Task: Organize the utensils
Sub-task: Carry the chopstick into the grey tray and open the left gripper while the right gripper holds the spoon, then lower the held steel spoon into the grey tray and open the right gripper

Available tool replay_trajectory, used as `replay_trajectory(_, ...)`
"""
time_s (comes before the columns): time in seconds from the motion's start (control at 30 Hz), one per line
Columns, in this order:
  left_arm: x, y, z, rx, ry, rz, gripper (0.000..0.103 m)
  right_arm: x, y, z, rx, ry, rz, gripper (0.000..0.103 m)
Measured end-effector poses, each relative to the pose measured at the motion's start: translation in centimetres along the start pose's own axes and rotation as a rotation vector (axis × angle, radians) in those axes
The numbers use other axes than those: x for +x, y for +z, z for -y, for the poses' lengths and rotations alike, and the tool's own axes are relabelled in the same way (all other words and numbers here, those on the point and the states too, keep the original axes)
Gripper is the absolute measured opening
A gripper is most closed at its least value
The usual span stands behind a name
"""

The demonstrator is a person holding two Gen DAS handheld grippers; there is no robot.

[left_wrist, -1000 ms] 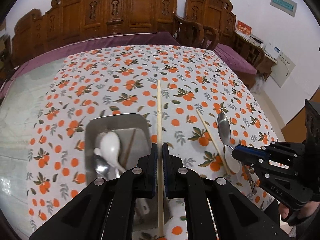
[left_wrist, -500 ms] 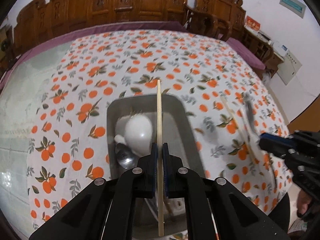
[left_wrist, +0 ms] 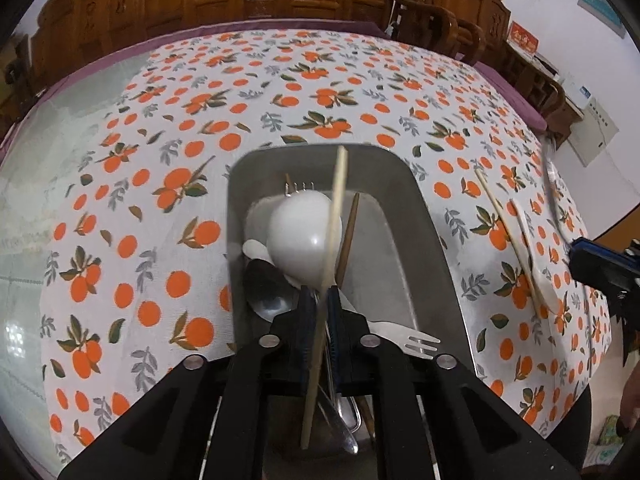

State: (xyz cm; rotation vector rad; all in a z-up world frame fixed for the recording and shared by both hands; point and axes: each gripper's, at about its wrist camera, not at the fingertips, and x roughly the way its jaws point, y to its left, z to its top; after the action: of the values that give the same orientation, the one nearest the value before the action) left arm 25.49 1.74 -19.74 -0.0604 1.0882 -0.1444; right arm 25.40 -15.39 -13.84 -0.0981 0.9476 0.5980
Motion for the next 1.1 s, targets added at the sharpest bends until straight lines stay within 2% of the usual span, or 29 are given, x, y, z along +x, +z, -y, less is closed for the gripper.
replay_trajectory(0.07,-1.1,-0.2,-0.4,-0.009,0.001,0.022,0.017,0.3,0.5,-0.6,-0.004,0.008,0.002,0.007)
replay_trajectory(0.37,-5.5,-1.1,-2.4,-0.027,0.022,0.107,0.02,2.8,2.2,-4.0,-0.015,0.058,-0.001,0.007)
replay_trajectory(0.57,-8.0,-1.9,-4.3,-0.04,0.041,0.148,0.024,5.7,2.8,-5.5,0.036,0.082,-0.016,0.007)
replay_trajectory(0.9,-9.5,-2.7,-5.8,-0.052,0.051,0.167,0.027,10.6,1.8,-5.2,0.121,0.023,-0.082,0.007)
replay_trajectory(1.1,-10.1,-2.7,-5.9,-0.055,0.052,0.18,0.028,11.5,1.4,-4.2,0.142,0.006,-0.097,0.007)
